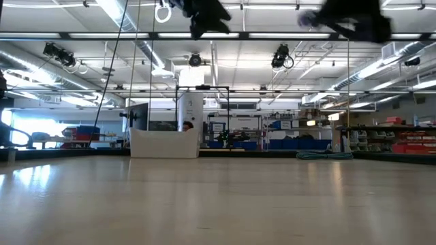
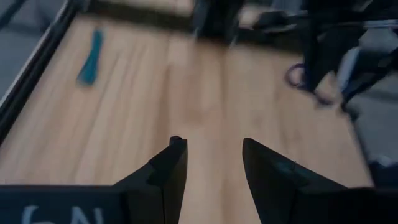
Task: Pick and place USB-C Cables
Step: Put the violet charger cable into the white bin, then put the blue charger cable into the white bin
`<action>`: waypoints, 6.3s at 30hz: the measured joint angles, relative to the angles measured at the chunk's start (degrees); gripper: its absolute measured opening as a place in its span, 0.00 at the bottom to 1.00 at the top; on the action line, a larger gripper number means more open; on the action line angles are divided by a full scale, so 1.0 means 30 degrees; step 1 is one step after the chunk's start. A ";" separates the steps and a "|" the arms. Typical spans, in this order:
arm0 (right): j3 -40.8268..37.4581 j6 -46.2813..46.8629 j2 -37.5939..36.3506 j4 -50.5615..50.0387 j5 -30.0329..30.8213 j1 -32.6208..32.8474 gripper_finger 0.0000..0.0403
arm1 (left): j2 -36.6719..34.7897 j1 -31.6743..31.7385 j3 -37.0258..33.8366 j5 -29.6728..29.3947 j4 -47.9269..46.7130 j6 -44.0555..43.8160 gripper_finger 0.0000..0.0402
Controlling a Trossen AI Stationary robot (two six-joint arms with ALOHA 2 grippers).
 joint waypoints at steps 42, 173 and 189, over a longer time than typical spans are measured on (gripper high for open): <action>0.7466 -1.7471 0.0488 0.6548 -0.0235 -0.5970 0.08 | 0.0501 -0.2315 -0.2518 0.0380 1.5384 -0.4671 0.17; 0.7794 -1.5540 0.5455 1.7063 -2.4376 -2.3569 0.06 | -0.1364 0.5170 -0.5324 -0.0431 1.2233 -0.3811 0.65; 0.7785 -1.4751 0.7057 1.7827 -2.3477 -2.2757 0.05 | -0.1392 0.4271 -0.5345 0.0645 1.2295 -0.3110 0.66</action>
